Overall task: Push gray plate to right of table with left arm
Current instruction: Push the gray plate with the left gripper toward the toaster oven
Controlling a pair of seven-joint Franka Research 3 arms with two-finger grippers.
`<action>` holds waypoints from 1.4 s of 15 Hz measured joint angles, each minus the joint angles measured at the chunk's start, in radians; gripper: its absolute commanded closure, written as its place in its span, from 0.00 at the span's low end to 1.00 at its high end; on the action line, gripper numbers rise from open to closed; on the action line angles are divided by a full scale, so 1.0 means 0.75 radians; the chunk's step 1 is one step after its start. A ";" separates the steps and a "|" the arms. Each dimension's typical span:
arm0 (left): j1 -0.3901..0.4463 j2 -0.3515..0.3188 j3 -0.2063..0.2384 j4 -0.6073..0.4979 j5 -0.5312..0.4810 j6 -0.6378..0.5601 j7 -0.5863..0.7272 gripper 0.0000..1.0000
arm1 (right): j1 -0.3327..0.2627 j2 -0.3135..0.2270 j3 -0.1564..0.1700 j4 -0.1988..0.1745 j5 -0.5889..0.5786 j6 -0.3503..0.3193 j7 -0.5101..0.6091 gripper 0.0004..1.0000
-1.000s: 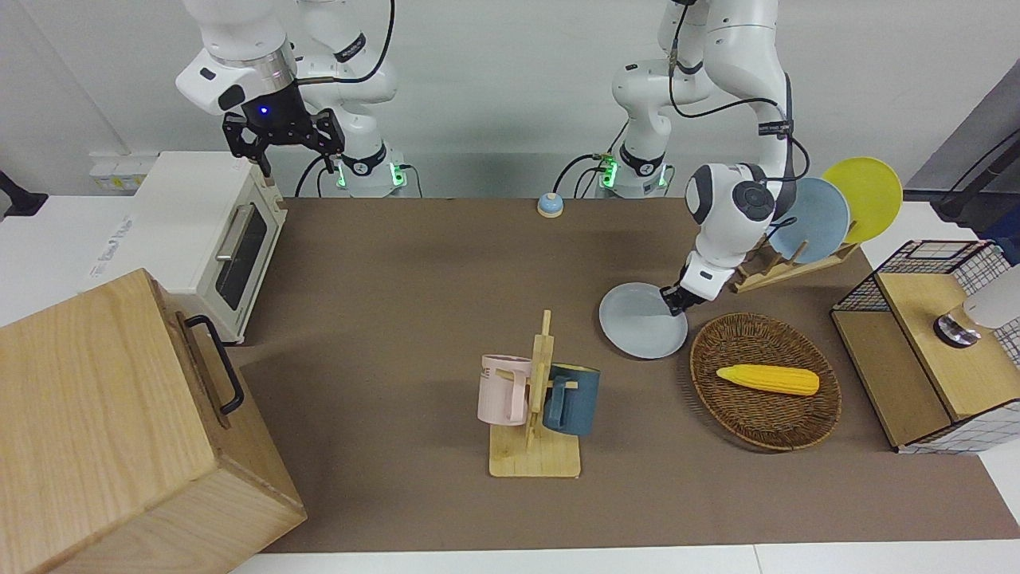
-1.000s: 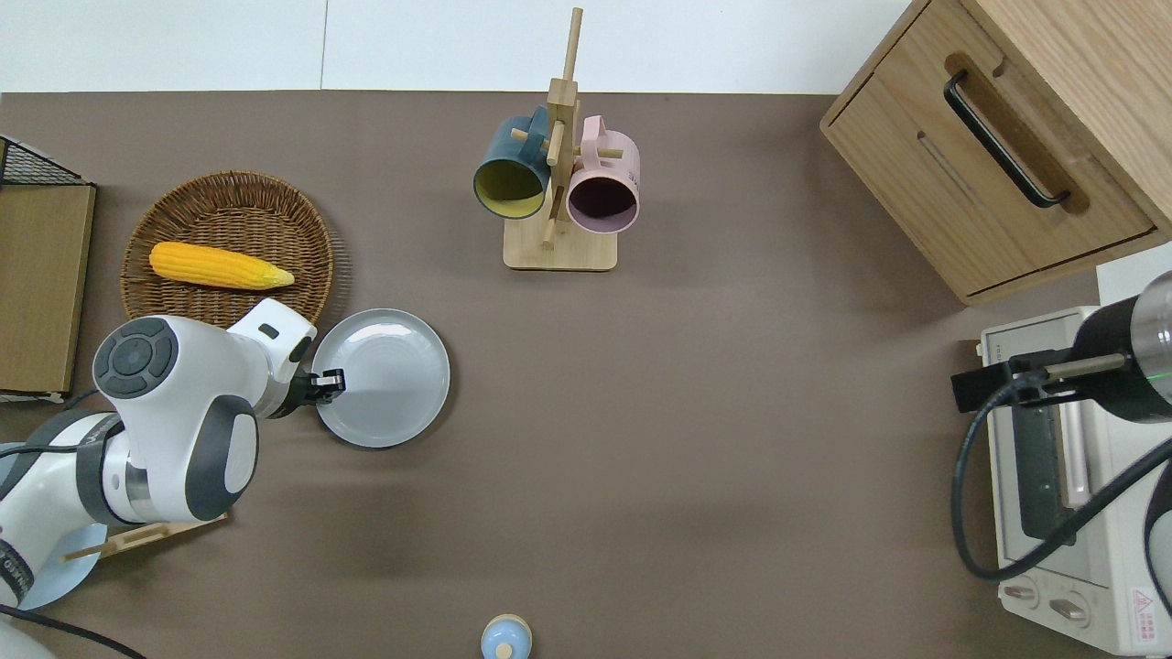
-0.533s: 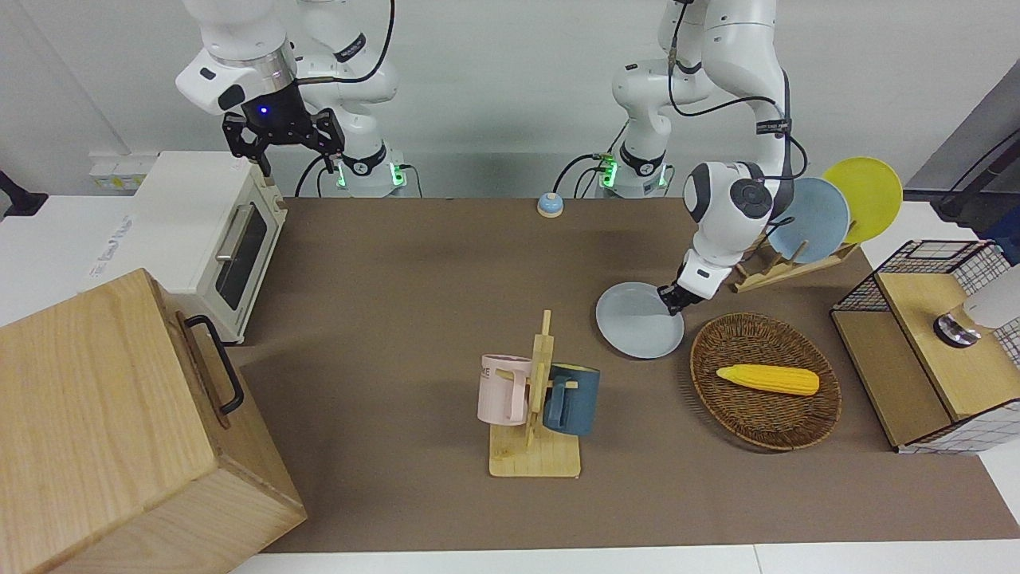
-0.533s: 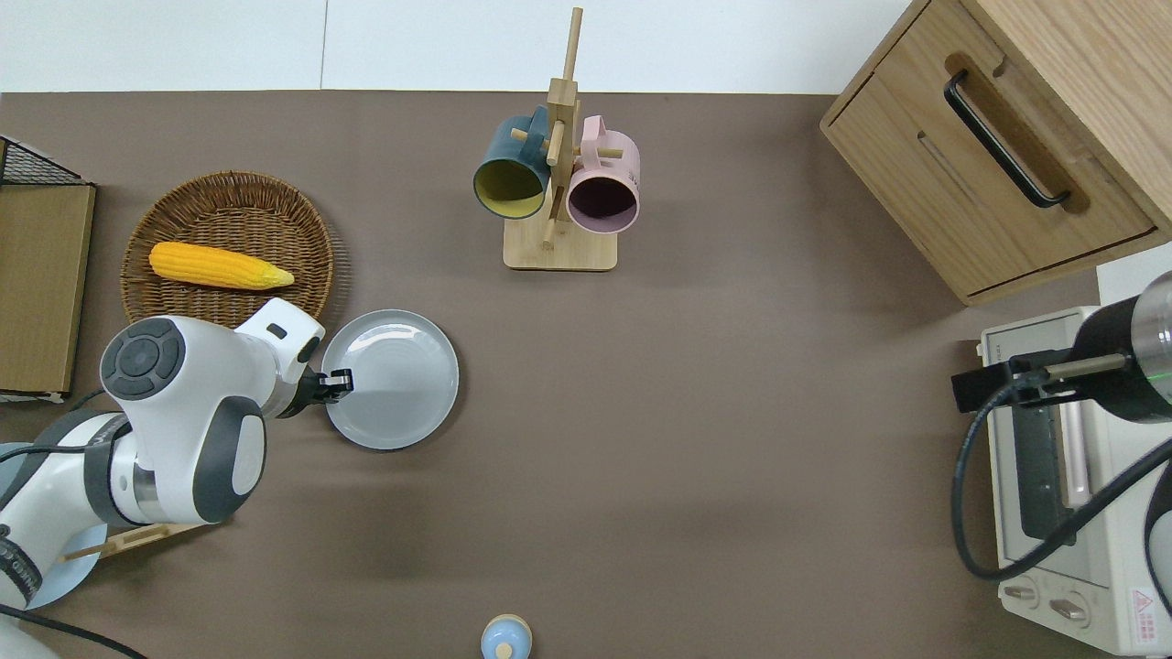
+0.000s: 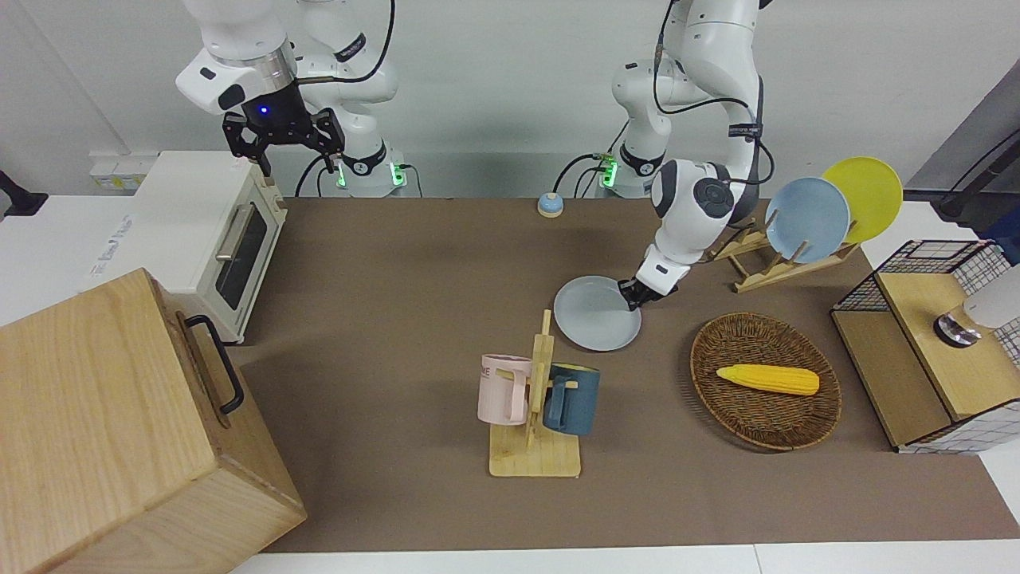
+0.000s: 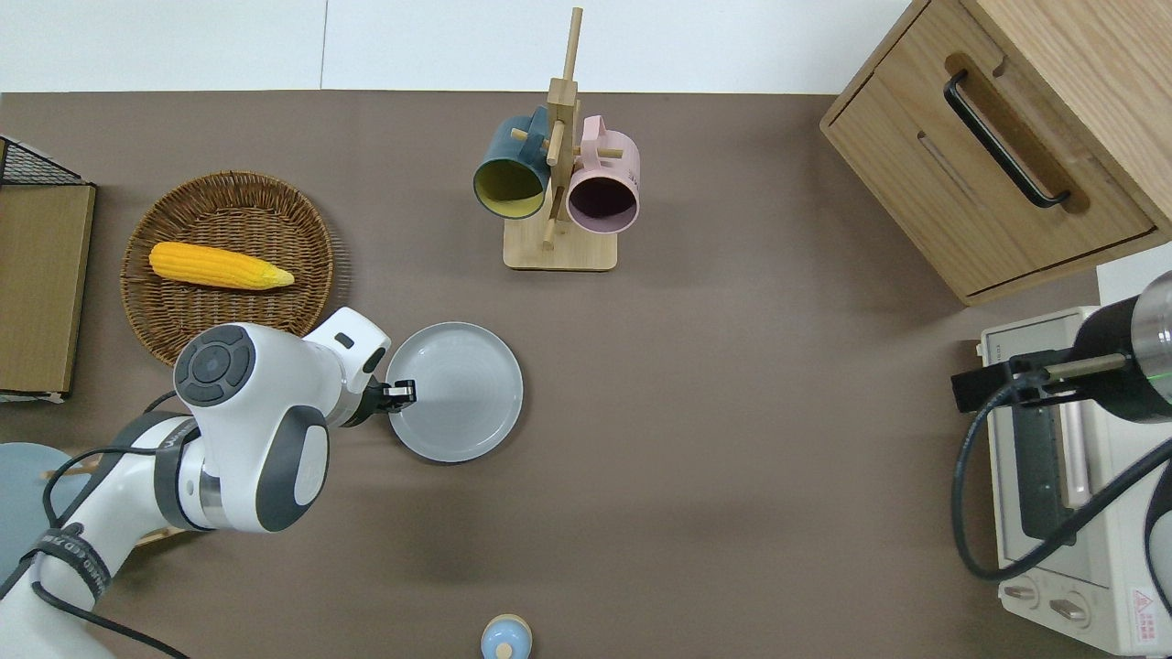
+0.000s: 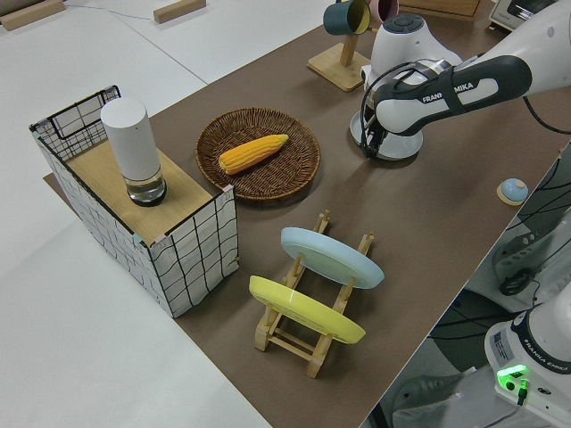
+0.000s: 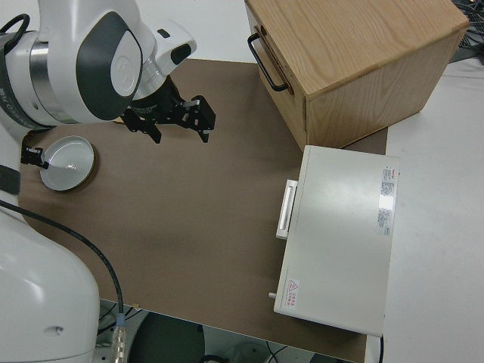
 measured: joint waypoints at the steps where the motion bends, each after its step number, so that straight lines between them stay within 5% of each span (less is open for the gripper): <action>1: -0.010 0.002 -0.007 0.000 -0.015 0.000 -0.001 1.00 | 0.000 0.000 0.000 0.000 0.000 0.000 0.000 0.00; 15: -0.312 0.029 -0.037 0.000 -0.117 0.104 -0.234 1.00 | 0.000 0.000 0.000 0.000 0.000 0.000 0.000 0.00; 21: -0.529 0.055 0.068 0.019 -0.202 0.179 -0.293 1.00 | 0.000 0.000 0.000 0.000 0.000 0.000 0.000 0.00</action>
